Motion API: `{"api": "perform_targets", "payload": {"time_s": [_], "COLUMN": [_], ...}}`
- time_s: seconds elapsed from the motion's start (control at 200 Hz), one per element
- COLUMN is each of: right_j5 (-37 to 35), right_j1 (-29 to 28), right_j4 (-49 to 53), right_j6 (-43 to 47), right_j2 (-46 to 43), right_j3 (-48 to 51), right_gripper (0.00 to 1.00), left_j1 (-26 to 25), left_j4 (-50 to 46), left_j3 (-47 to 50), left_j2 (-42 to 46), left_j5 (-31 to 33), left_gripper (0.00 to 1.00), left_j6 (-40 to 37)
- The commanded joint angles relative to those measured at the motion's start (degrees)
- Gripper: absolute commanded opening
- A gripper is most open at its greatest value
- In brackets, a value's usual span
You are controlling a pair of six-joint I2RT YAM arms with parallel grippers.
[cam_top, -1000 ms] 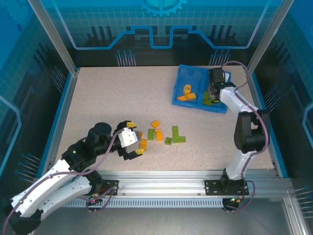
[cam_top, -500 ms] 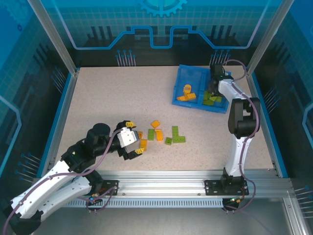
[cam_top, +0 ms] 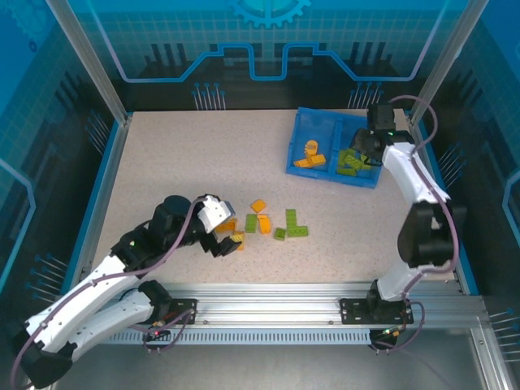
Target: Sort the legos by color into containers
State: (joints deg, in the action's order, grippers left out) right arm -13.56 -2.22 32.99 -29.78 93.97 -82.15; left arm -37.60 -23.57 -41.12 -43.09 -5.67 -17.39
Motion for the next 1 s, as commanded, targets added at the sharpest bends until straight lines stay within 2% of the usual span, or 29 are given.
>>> {"api": "perform_targets", "payload": {"time_s": [0.0, 0.13, 0.27, 0.345, 0.445, 0.52, 0.64, 0.73, 0.925, 0.995], "right_j5": [13.64, 23.19, 25.95, 25.96, 26.13, 27.68, 30.25, 29.38, 26.42, 25.66], "right_j1": [-1.01, -3.86, -11.65, -17.32, -23.83, -27.55, -32.57, -35.82, -38.46, -38.81], "right_j4": [1.42, 0.27, -0.30, -0.08, 0.88, 0.73, 0.53, 1.31, 3.31, 3.22], "right_j6": [1.07, 2.21, 0.78, 0.42, 0.00, -0.53, -0.46, 0.04, -0.17, -0.39], "right_j2": [-9.63, -20.86, -29.87, -32.32, -33.07, -32.60, -30.54, -28.69, -25.91, -25.62], "right_j3": [4.92, 12.59, 19.48, 21.52, 22.28, 22.70, 21.77, 20.36, 18.33, 18.34], "right_gripper": [0.58, 0.67, 0.77, 0.83, 0.88, 0.90, 0.93, 0.93, 0.94, 0.94], "left_j1": [0.46, 0.43, 0.58, 1.31, 3.94, 6.25, 8.74, 10.15, 13.57, 13.65], "left_j4": [2.75, 2.71, -1.85, -3.30, -5.24, -5.82, -3.25, -3.41, -0.92, -0.69], "left_j3": [-4.29, -5.45, -5.20, -4.13, -3.34, -3.26, -3.45, -4.29, -4.22, -4.72], "left_j2": [-3.61, -10.26, -15.63, -17.32, -19.61, -21.82, -26.92, -31.03, -38.95, -41.71], "left_j5": [6.40, 16.31, 26.37, 28.75, 28.85, 26.78, 21.72, 21.42, 14.03, 11.93], "left_gripper": [0.99, 0.99, 0.99, 0.99, 0.99, 0.99, 0.99, 0.97, 0.84, 0.76], "left_j6": [13.21, 30.51, 52.38, 61.12, 68.69, 71.46, 70.89, 70.39, 70.91, 70.73]}}
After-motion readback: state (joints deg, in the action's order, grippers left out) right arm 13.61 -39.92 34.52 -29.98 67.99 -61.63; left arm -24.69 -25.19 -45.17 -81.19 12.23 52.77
